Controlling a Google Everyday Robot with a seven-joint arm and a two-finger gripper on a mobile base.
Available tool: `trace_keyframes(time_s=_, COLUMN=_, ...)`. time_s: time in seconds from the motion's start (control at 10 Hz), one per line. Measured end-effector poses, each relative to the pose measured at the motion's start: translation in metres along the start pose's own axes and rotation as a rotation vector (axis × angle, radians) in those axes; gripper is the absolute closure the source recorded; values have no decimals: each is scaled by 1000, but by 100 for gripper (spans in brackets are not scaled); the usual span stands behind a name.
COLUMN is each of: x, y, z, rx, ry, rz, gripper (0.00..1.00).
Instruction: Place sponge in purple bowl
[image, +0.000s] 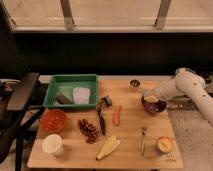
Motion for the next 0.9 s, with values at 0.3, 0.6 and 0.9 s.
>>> trace_keyframes(time_s=0.3, x=21, y=-6, z=-8, rx=38, ry=23, rz=53, gripper=43)
trace_keyframes(time_s=0.6, x=30, y=-6, z=-16, rx=64, ry=42, rz=83, gripper=39)
trace_keyframes(time_s=0.9, x=27, y=-2, z=-16, rx=43, ry=21, rz=76, gripper=39)
